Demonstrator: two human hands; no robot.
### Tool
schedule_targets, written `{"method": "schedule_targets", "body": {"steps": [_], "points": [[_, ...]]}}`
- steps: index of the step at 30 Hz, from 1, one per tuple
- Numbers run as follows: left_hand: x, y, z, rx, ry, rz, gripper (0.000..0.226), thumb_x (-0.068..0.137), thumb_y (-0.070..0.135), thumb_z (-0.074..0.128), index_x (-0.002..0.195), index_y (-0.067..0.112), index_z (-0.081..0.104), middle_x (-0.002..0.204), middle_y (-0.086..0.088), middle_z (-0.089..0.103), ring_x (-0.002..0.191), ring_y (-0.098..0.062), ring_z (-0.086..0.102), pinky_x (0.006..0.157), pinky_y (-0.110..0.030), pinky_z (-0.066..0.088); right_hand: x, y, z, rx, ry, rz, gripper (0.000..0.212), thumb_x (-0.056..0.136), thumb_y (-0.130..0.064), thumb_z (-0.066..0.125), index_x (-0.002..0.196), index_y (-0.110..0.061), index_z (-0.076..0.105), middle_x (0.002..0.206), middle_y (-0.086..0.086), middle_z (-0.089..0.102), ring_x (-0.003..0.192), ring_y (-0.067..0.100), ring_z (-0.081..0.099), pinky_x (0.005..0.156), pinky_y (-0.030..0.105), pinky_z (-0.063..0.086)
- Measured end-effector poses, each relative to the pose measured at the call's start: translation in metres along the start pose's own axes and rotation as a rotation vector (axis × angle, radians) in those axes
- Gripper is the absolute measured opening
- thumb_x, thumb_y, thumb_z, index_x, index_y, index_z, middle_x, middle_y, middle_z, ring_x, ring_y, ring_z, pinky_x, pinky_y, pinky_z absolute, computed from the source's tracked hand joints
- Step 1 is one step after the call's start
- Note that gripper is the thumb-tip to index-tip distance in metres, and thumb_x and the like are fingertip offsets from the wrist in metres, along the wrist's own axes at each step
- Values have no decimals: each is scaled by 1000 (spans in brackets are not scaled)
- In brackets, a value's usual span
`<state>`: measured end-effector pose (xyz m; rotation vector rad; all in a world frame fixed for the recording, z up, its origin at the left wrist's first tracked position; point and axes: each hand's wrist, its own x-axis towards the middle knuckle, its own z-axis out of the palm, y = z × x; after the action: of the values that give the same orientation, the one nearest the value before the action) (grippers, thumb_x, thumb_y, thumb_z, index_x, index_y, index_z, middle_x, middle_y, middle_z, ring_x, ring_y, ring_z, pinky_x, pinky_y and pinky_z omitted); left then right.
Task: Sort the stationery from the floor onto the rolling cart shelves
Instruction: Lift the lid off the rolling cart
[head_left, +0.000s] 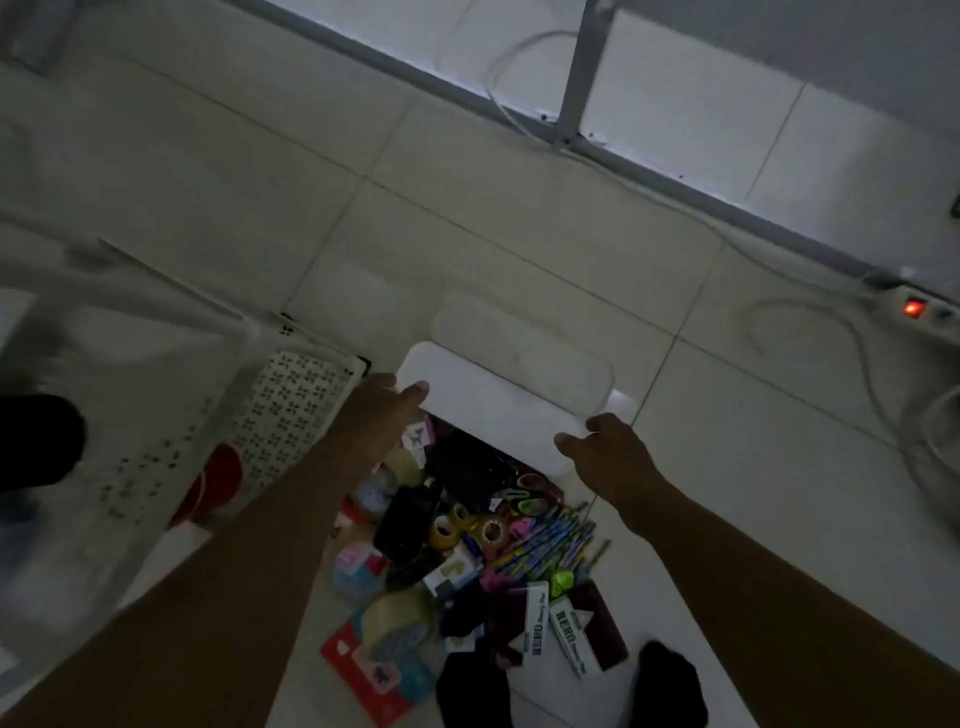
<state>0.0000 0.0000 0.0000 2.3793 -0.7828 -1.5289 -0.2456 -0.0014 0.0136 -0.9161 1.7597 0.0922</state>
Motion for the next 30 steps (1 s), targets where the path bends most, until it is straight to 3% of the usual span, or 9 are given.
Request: {"method": "schedule_targets", "body": {"steps": [5,10,15,19,22,25,27,30], "points": [[51,-24,16,-129,13,15,78,92,40,59,152,14,16,155,-5,27,132,-18,38,96,-25,33,47,31,26,89,87,96,73,91,-37,60,143,3,27,143,19,40,128,32,44,90,29,37],[83,-37,33,-205,33,6,87,90,41,61,154,15,7,158,-4,20,141,-22,30,112,-34,28,77,50,43,217,63,121,62,89,-33,64,136,1,40,132,16,49,118,31,50,85,31,39],[87,-46,40,-219,0,39,58,94,31,59,144,14,36,142,-6,46,116,-17,49,95,-27,39,84,56,52,264,34,79,42,88,-22,63,124,-1,57,110,16,63,101,33,60,84,37,49],[76,-43,34,-224,21,41,40,95,27,56,132,11,49,129,-7,54,99,-14,52,73,-23,40,74,52,44,231,96,71,32,88,-16,60,113,4,60,105,19,63,99,37,60,90,50,52],[52,-35,24,-232,56,39,32,95,25,55,125,12,53,120,-5,56,89,-12,55,62,-22,41,57,40,34,206,101,65,34,88,-14,59,115,6,56,110,23,60,102,40,58,89,48,51],[18,-26,6,-246,90,29,36,94,23,56,127,9,55,120,-9,61,95,-24,60,64,-24,47,30,21,18,166,115,43,36,89,-14,57,118,6,54,113,23,58,105,40,57,92,51,50],[-12,-15,-6,-273,109,26,32,94,17,55,125,7,58,119,-14,62,94,-26,61,67,-26,50,6,7,2,156,130,18,30,88,-12,55,114,4,56,107,22,60,99,40,59,84,48,51],[-61,5,-22,-333,135,14,32,94,9,53,125,3,57,123,-17,60,104,-26,60,86,-35,51,-37,-20,-29,119,159,-42,22,88,-11,54,108,-2,56,93,15,59,87,35,60,73,40,51]]}}
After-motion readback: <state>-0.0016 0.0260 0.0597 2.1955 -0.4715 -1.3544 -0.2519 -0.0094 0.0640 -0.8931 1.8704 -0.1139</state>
